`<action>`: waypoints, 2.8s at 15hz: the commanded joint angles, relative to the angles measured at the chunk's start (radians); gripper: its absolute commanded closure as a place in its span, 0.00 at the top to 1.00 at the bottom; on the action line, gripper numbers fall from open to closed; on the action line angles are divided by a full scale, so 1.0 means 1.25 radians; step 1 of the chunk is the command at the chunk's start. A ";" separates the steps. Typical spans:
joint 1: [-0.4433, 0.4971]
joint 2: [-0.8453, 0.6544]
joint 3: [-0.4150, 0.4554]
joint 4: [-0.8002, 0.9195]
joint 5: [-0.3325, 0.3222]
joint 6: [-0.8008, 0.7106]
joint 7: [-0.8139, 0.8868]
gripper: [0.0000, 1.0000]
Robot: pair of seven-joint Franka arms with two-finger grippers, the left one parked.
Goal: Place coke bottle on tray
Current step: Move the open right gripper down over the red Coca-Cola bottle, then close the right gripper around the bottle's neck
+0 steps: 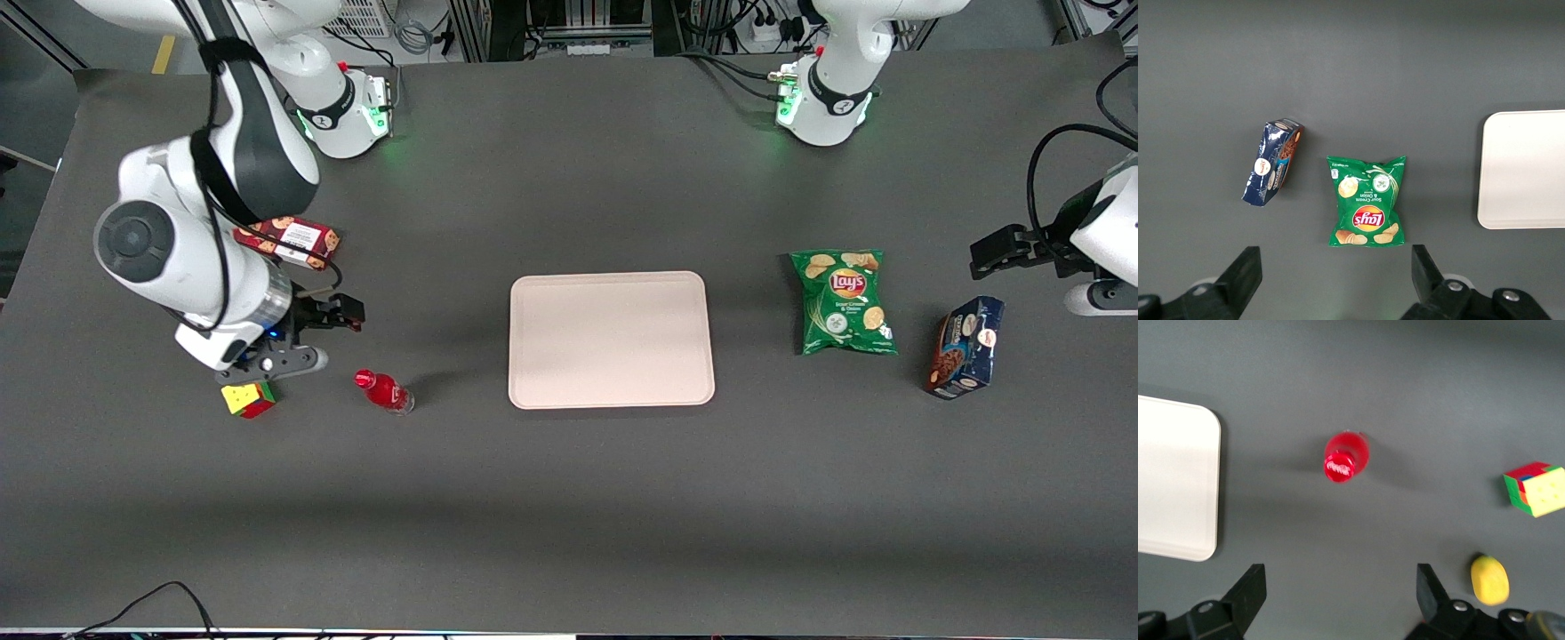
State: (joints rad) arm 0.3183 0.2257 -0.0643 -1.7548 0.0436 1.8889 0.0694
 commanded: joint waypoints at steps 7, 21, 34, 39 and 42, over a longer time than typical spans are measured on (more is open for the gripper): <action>-0.002 0.115 0.012 -0.007 -0.003 0.166 -0.022 1.00; -0.005 0.190 0.013 -0.007 -0.004 0.216 -0.044 1.00; -0.008 0.194 0.013 -0.018 -0.004 0.217 -0.047 0.53; -0.005 0.192 0.018 -0.017 -0.004 0.214 -0.047 0.07; -0.004 0.185 0.021 -0.016 -0.004 0.208 -0.047 0.00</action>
State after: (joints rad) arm 0.3160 0.4693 -0.0502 -1.7688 0.0404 2.1435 0.0349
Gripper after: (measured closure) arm 0.546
